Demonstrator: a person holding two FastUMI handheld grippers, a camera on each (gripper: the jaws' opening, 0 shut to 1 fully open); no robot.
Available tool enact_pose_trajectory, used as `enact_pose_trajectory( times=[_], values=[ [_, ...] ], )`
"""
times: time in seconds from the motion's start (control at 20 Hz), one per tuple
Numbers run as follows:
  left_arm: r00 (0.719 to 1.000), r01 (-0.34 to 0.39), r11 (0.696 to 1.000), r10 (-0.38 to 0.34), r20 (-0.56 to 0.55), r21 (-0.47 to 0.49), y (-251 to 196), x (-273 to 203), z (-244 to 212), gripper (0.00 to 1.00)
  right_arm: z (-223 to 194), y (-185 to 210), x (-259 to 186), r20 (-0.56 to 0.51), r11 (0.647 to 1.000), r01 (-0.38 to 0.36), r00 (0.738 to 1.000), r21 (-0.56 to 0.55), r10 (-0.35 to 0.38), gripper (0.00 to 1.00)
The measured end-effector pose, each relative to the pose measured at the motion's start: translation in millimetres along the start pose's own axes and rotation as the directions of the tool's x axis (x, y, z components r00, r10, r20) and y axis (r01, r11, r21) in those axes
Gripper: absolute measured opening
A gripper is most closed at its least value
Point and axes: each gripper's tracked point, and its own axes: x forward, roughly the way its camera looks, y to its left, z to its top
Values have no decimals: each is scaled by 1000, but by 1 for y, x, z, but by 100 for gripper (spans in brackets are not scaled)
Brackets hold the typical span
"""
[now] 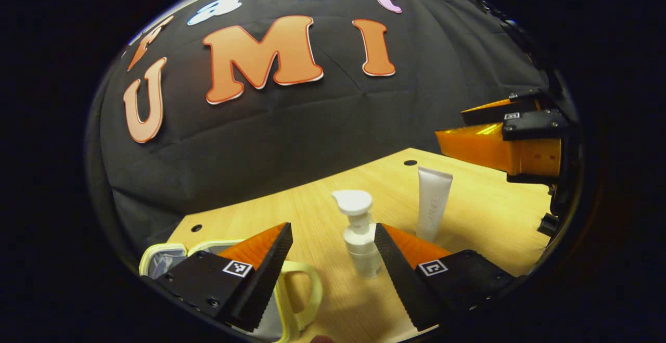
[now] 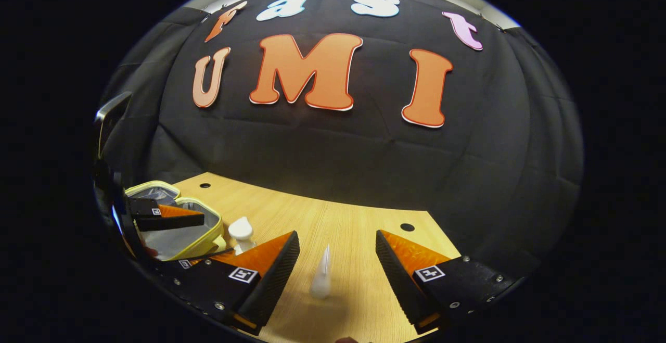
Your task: First open the suitcase, pack the skin care products into it, and then close the suitcase.
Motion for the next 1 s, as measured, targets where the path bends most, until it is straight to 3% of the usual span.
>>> enact_pose_trajectory(
  times=[0.55, 0.8, 1.0],
  values=[
    [994, 50, 991, -61, -91, -120, -33, 81, -71, 100, -31, -10, 19, -35, 1000, 16, 999, 2, -16, 94],
    [993, 68, 984, -84, -89, -164, -40, 88, -70, 62, -44, -11, 20, -69, 1000, 10, 998, -9, -11, 95],
    [989, 73, 978, -96, -111, -195, -37, 86, -68, 57, -71, -4, 21, -105, 1000, -21, 994, 7, 21, 94]
  ],
)
